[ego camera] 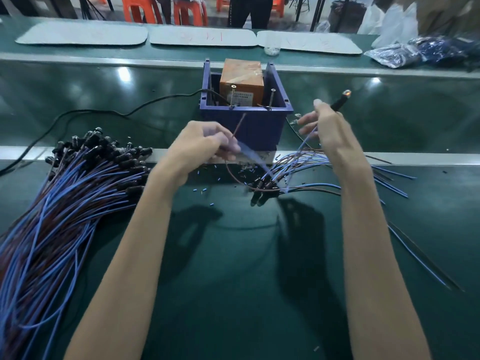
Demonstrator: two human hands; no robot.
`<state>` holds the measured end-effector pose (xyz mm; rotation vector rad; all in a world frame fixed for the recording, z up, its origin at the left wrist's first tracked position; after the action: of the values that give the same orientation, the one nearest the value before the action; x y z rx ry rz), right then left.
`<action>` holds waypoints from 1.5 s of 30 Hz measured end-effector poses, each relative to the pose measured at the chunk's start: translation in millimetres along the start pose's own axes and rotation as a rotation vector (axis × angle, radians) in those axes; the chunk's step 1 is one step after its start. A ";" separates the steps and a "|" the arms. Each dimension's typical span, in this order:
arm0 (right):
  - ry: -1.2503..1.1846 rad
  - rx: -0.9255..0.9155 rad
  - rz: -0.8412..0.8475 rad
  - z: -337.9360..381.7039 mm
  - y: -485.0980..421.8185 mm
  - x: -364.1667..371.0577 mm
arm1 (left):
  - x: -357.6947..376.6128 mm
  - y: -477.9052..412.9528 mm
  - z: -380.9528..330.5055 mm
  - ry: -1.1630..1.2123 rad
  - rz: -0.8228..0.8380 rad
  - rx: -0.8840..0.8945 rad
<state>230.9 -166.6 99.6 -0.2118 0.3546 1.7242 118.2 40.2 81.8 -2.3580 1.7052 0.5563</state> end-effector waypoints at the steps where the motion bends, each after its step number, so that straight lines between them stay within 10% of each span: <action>1: 0.019 -0.019 -0.036 2.4 0.9 -8.1 | 1.4 1.4 3.1 -0.152 0.093 -0.009; 8: -0.339 -0.298 -0.265 41.3 23.3 -55.9 | -51.4 12.5 53.6 -0.803 0.307 -0.242; 14: 0.182 -0.902 -0.671 92.3 72.5 -71.0 | -83.7 22.6 67.9 -0.879 0.223 -0.366; 24: 1.012 -0.204 0.546 -27.0 20.8 61.5 | -94.2 20.7 77.5 -0.858 0.212 -0.380; 34: 0.786 -0.284 0.581 -10.1 25.2 66.5 | -93.6 22.0 83.7 -0.852 0.281 -0.336; 45: -0.023 -0.427 0.844 35.8 71.7 101.3 | -19.2 41.1 -74.5 -0.032 -0.078 0.530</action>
<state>144.0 -71.3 107.4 -0.3866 0.0369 2.6299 88.7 17.0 160.6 -2.0076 1.5048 0.1034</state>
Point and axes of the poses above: each hand's wrist, its own y-axis away from the middle knuckle, its own x-axis out of the palm, z = x × y, the point moved 8 cm from there along -y, towards the middle knuckle, and after that the axes turned 5 degrees about -y, right-handed, at the moved point
